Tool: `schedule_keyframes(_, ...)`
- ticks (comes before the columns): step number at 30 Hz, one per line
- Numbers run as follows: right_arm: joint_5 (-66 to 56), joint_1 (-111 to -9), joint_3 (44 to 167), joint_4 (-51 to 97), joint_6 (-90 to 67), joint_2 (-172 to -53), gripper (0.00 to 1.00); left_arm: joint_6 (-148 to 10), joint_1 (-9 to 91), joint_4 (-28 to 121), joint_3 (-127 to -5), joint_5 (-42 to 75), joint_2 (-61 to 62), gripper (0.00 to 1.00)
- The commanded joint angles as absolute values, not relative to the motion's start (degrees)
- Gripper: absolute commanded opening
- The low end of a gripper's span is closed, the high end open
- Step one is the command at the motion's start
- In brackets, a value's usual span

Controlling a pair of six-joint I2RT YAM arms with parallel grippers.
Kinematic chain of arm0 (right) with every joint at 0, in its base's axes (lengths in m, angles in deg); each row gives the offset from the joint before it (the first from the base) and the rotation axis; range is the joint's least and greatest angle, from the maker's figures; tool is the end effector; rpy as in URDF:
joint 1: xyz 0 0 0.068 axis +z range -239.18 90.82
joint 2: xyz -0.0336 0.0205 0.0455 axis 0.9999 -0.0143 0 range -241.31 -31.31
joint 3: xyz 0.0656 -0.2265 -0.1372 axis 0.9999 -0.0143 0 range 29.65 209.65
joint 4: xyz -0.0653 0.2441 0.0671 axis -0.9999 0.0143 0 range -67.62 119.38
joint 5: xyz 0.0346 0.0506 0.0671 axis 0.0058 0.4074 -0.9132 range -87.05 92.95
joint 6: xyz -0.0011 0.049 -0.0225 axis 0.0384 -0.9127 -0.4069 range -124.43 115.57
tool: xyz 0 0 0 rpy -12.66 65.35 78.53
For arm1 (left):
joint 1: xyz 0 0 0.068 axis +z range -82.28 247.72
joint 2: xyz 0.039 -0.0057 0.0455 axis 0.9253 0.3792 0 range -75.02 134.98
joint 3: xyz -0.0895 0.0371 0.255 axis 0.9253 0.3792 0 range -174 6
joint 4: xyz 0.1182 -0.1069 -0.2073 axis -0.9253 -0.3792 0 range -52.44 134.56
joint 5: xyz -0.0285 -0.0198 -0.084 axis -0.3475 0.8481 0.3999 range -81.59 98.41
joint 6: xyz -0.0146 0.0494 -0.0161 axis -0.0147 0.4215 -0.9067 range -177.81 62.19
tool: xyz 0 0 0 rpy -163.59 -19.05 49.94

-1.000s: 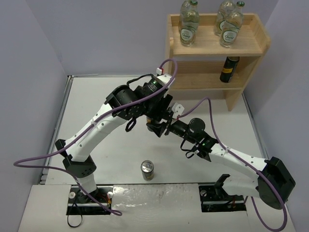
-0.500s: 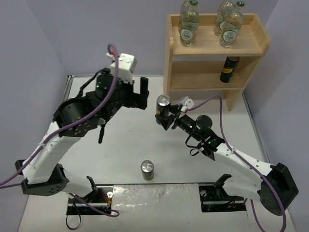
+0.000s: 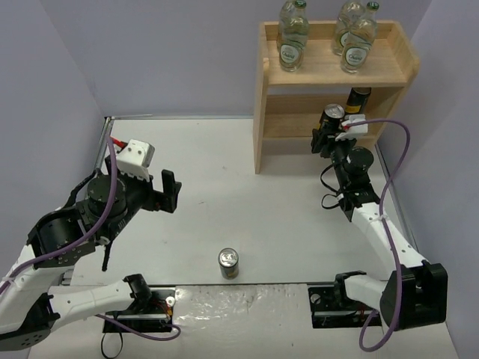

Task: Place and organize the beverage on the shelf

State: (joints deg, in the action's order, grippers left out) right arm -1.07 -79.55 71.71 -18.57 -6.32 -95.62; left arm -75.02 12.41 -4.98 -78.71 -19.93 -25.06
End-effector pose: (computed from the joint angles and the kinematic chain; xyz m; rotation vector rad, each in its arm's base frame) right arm 0.2547 0.0457 0.3493 -0.1450 1.2396 0.2181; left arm 0.0819 -0.0883 0.4776 0.2547 1.8021 -0.4502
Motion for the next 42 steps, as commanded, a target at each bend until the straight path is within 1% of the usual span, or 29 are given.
schedule_keyframes(1,-5.2,-82.4,77.3,-28.7,-6.4,-97.9,0.00,-73.3,12.5,-4.7,-76.0,-16.0,-27.5,0.94)
schedule_keyframes(7,-8.4,-85.6,81.8,-30.7,-6.8,-105.5,0.00,-72.1,12.6,-4.7,-71.0,-16.9,-30.3,0.94)
schedule_keyframes(10,-8.9,-86.0,81.1,-35.3,-5.7,-107.8,0.00,-72.4,12.6,-3.3,-68.5,-15.9,-30.2,0.94)
schedule_keyframes(13,-10.6,-86.9,81.5,-36.7,-5.3,-110.6,0.00,-72.3,12.7,-2.4,-66.9,-16.0,-29.7,0.94)
schedule_keyframes(16,-10.5,-87.2,82.1,-37.5,-5.2,-111.9,0.00,-72.3,12.8,-2.6,-66.5,-16.3,-29.1,0.94)
schedule_keyframes(27,-10.4,-88.6,86.3,-37.0,-3.0,-122.7,0.01,-72.0,13.5,-2.2,-63.3,-17.0,-30.4,0.94)
schedule_keyframes(29,-9.0,-88.6,86.3,-37.7,-2.9,-123.3,0.02,-71.7,13.6,-2.4,-63.3,-16.8,-30.2,0.94)
schedule_keyframes(32,-8.7,-88.6,86.6,-37.5,-2.1,-123.8,0.08,-71.6,13.7,-2.5,-63.3,-16.8,-30.1,0.94)
schedule_keyframes(34,-8.2,-88.7,87.2,-36.9,-2.0,-124.4,0.09,-71.5,14.0,-2.3,-63.0,-16.5,-30.4,0.94)
schedule_keyframes(35,-8.4,-88.8,87.4,-36.7,-2.0,-124.6,0.12,-71.5,14.1,-2.1,-62.9,-16.3,-30.5,0.94)
schedule_keyframes(40,-9.5,-88.8,89.3,-34.5,-2.4,-126.5,0.17,-71.4,15.1,-1.7,-62.4,-15.0,-31.1,0.94)
schedule_keyframes(42,-11.2,-88.7,89.2,-34.2,-3.1,-125.6,0.26,-71.2,15.3,-1.5,-62.3,-14.4,-31.1,0.94)
